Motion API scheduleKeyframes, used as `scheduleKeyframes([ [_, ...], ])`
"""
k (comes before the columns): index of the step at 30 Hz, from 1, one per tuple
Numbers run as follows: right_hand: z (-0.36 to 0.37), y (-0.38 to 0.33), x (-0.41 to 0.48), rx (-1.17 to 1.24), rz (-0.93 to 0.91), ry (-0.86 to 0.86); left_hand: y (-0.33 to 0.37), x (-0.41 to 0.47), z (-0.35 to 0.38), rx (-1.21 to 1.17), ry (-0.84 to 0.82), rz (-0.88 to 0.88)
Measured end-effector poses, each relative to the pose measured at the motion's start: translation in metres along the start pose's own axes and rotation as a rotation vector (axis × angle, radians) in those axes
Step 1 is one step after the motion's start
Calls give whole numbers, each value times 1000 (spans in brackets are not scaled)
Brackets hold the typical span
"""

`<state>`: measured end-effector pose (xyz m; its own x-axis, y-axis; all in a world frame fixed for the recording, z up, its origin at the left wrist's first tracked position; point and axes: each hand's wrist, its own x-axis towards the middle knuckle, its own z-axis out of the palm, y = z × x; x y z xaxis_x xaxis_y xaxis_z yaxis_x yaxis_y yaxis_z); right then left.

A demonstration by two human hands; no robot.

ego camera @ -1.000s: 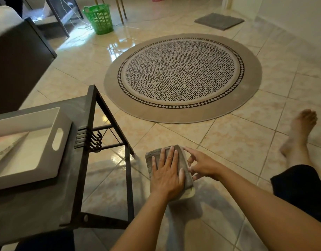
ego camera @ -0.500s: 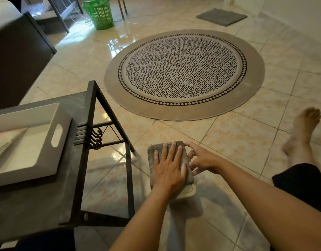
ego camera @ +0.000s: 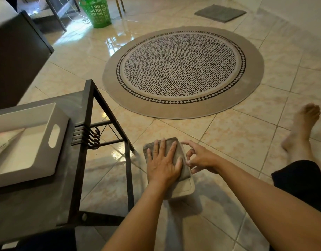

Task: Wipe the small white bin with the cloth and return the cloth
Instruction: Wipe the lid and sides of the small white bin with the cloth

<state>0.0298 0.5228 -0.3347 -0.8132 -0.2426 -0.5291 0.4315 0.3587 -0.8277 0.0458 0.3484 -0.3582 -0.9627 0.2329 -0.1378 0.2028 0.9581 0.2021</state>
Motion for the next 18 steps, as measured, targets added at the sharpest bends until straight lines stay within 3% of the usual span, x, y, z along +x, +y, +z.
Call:
scheduleKeyframes([
  [14, 7, -3, 1, -4, -10, 6, 0, -20, 9, -31, 30, -53],
  [18, 6, -3, 1, -5, -10, -6, 18, -22, 13, -16, 12, 4],
])
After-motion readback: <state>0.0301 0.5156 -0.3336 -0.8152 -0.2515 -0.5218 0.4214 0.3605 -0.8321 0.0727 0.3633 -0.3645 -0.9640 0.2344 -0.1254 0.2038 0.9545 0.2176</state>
